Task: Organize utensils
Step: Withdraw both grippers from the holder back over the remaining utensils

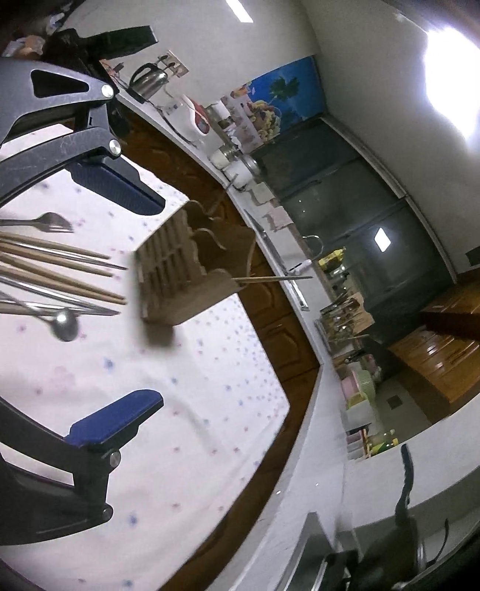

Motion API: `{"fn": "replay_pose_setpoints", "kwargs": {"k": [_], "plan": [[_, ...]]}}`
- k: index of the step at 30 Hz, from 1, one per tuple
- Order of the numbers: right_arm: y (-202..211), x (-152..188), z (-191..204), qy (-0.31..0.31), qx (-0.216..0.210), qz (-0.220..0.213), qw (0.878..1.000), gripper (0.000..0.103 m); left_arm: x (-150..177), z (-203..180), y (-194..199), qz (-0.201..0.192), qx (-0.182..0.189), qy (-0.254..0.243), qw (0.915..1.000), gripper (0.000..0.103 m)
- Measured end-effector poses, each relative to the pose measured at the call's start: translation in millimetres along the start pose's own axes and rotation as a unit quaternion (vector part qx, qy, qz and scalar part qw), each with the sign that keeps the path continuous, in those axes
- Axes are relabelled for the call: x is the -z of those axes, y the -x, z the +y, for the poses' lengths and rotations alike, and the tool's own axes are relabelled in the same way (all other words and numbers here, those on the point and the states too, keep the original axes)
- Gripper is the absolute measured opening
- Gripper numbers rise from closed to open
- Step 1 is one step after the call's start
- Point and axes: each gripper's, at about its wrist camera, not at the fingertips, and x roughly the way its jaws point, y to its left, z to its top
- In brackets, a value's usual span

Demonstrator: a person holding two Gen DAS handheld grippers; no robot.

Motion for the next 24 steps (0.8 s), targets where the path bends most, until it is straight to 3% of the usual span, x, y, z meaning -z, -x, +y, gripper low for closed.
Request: {"fn": "replay_pose_setpoints", "kwargs": {"k": [12,24], "plan": [[18,40,-4,0.000,0.000,0.039,0.999,0.097,44,12,3,0.046,-0.006,0.015,0.9988,0.078],[7,56,-6,-0.005,-0.001,0.077,0.997,0.097,56,8,-11,0.085,0.000,0.003,0.9964,0.078]]}}
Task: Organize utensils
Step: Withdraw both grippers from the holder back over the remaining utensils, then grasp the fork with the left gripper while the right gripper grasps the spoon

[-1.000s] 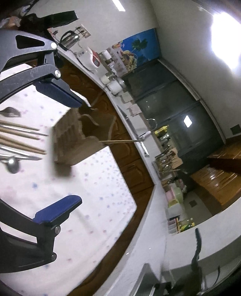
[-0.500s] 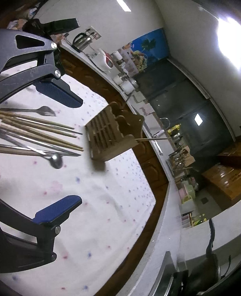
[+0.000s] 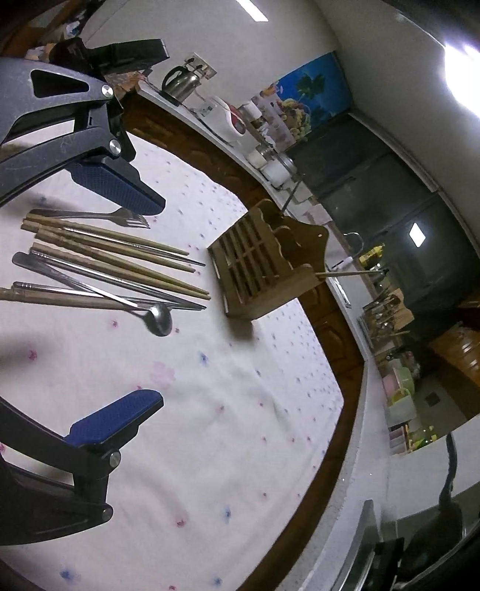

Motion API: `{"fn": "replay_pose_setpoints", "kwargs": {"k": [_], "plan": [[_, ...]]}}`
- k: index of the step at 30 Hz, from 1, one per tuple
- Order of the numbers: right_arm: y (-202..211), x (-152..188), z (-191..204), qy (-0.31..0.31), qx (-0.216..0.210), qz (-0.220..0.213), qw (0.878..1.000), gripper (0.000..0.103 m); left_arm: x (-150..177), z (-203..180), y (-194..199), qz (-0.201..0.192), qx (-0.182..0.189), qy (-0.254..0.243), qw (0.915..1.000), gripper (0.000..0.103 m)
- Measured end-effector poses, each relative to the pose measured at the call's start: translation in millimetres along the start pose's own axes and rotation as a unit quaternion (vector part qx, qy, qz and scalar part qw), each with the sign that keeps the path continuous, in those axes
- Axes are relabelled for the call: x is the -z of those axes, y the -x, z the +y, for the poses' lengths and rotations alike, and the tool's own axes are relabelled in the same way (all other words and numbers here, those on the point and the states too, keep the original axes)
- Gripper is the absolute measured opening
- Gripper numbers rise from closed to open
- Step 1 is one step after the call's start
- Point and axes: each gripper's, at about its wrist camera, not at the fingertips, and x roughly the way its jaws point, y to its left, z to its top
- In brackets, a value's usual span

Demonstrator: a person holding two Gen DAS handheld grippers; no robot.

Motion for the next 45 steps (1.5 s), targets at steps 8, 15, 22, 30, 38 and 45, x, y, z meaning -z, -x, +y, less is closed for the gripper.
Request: {"fn": "replay_pose_setpoints", "kwargs": {"k": [8,15,22,30,38,45], "plan": [[-16,1,0,-0.002,-0.006,0.027,1.000,0.086,-4,-3,-19,0.027,0.013,-0.003,0.9995,0.078],[-37,1,-3,-0.012,-0.002,0.057,0.998,0.067,-10,-3,-38,0.058,0.024,-0.002,0.9980,0.060],[-65,3,-7,-0.023,-0.002,0.102,0.995,0.052,-11,-8,-59,0.094,0.040,-0.010,0.9947,0.043],[-91,3,-17,-0.044,-0.009,0.135,0.990,0.043,-15,-15,-74,0.114,0.052,-0.020,0.9919,0.033],[-103,1,-18,-0.046,-0.019,0.150,0.987,0.006,-19,-16,-82,0.115,0.056,-0.028,0.9914,0.016],[-93,-3,-8,-0.036,-0.033,0.137,0.989,0.002,-18,-12,-77,0.111,0.068,-0.019,0.9913,0.003]]}}
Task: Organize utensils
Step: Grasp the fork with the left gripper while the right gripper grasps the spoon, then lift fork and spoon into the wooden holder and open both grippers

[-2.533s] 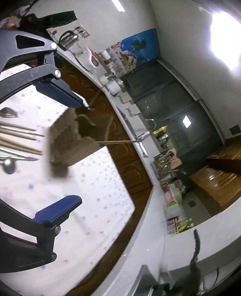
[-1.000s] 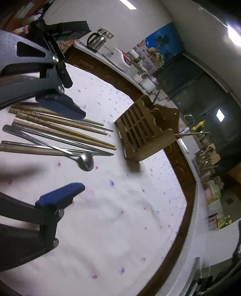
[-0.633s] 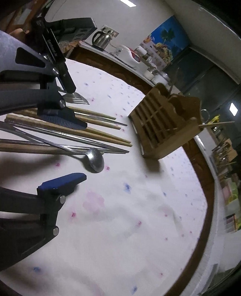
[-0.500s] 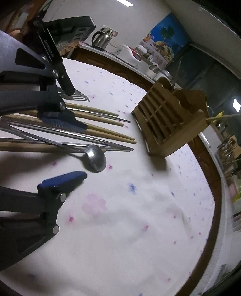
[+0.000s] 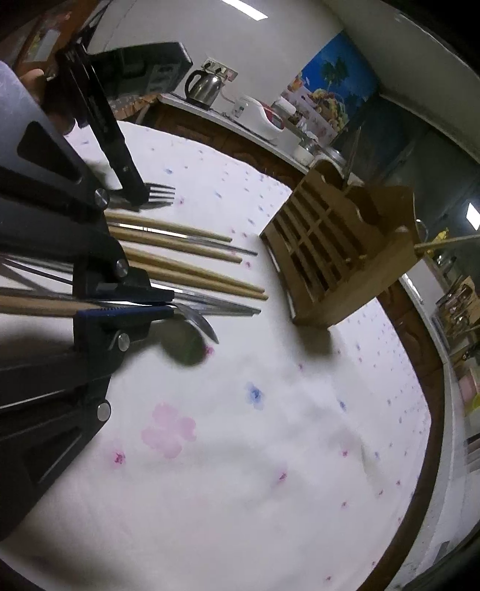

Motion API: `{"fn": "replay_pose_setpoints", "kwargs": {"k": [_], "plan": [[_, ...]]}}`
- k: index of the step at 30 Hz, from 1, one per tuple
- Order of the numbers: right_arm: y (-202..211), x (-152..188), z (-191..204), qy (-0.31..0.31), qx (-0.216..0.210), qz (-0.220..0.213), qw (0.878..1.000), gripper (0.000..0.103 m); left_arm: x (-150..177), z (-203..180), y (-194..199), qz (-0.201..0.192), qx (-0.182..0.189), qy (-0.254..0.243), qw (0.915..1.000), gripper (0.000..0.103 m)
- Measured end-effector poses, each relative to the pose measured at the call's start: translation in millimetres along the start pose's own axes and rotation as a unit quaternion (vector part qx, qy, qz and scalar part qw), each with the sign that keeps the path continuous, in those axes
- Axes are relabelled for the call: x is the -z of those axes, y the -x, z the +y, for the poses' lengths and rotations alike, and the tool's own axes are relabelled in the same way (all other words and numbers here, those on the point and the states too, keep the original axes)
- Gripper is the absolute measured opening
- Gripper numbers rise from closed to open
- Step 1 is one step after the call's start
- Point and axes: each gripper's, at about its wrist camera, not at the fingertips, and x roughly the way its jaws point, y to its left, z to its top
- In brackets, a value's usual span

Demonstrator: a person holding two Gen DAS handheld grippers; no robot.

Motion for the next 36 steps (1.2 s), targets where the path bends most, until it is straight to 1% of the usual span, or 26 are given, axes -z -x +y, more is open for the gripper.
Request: {"fn": "replay_pose_setpoints", "kwargs": {"k": [5,11,14,18,21,26,36], "plan": [[11,-4,10,0.009,-0.009,-0.013,1.000,0.002,-1,-4,21,-0.024,0.011,-0.001,0.9996,0.002],[34,-10,21,0.018,-0.023,-0.043,0.999,0.002,-6,-12,56,-0.064,0.024,-0.006,0.9976,0.002],[47,-14,30,0.030,-0.023,-0.062,0.997,0.002,-9,-16,73,-0.084,0.031,-0.008,0.9960,0.002],[69,-19,43,0.052,-0.023,-0.097,0.994,0.002,-13,-21,95,-0.113,0.038,-0.013,0.9928,0.002],[81,-23,50,0.068,-0.021,-0.118,0.991,0.002,-16,-26,106,-0.128,0.043,-0.017,0.9907,0.002],[92,-30,57,0.080,-0.016,-0.139,0.987,0.002,-20,-30,116,-0.146,0.039,-0.026,0.9881,0.002],[104,-41,61,0.097,-0.006,-0.170,0.981,0.002,-28,-32,120,-0.159,0.033,-0.026,0.9864,0.002]]}}
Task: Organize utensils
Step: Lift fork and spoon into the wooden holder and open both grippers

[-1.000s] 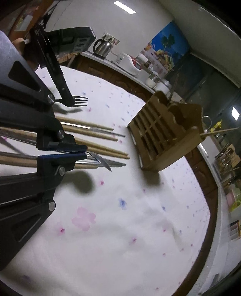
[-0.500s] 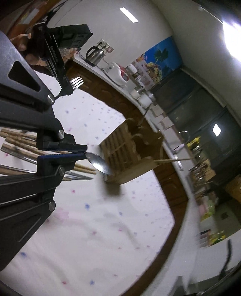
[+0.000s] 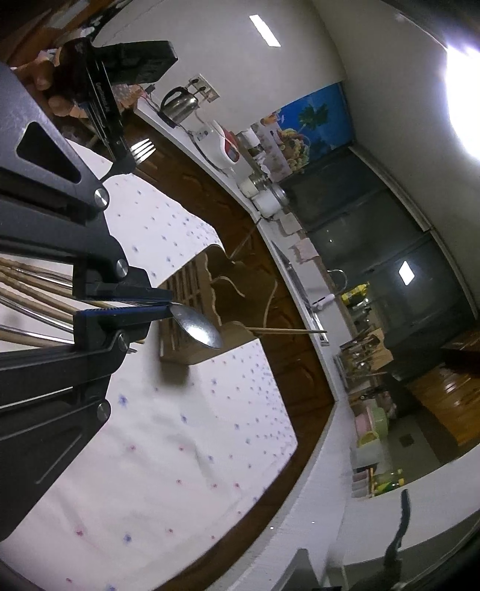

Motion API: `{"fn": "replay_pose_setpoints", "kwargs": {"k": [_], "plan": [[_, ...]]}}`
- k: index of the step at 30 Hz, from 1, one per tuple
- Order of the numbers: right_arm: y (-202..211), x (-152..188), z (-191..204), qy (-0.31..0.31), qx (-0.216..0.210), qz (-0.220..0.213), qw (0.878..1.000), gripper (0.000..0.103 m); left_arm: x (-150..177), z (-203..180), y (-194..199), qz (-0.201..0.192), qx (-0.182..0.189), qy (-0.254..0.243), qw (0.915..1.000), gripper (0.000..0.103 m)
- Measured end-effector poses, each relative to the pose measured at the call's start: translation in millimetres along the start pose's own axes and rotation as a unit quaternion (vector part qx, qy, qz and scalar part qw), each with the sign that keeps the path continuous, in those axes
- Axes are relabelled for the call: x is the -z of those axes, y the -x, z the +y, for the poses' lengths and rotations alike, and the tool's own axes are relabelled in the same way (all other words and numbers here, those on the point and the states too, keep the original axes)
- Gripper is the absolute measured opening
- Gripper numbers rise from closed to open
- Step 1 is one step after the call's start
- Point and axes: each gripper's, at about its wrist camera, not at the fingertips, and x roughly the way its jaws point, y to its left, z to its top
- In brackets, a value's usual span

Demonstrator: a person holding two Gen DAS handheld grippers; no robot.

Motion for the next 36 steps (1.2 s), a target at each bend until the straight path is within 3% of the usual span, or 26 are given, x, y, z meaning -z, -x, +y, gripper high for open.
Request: {"fn": "replay_pose_setpoints", "kwargs": {"k": [8,15,22,26,30,36], "plan": [[-7,-16,4,0.022,0.008,-0.017,1.000,0.002,-22,-8,-1,-0.019,-0.006,-0.021,0.9996,0.002],[-21,-41,11,0.060,0.022,-0.049,0.997,0.002,-64,-22,-11,-0.062,-0.012,-0.044,0.9970,0.002],[-41,-81,22,0.092,0.045,-0.123,0.987,0.002,-120,-31,-36,-0.120,-0.008,-0.057,0.9911,0.002],[-63,-98,29,0.117,0.061,-0.151,0.980,0.002,-139,-34,-60,-0.143,-0.028,-0.071,0.9868,0.002],[-89,-99,33,0.145,0.077,-0.156,0.974,0.002,-144,-30,-88,-0.146,-0.047,-0.075,0.9853,0.002],[-124,-81,28,0.162,0.087,-0.126,0.975,0.002,-136,-14,-120,-0.126,-0.053,-0.069,0.9883,0.002]]}}
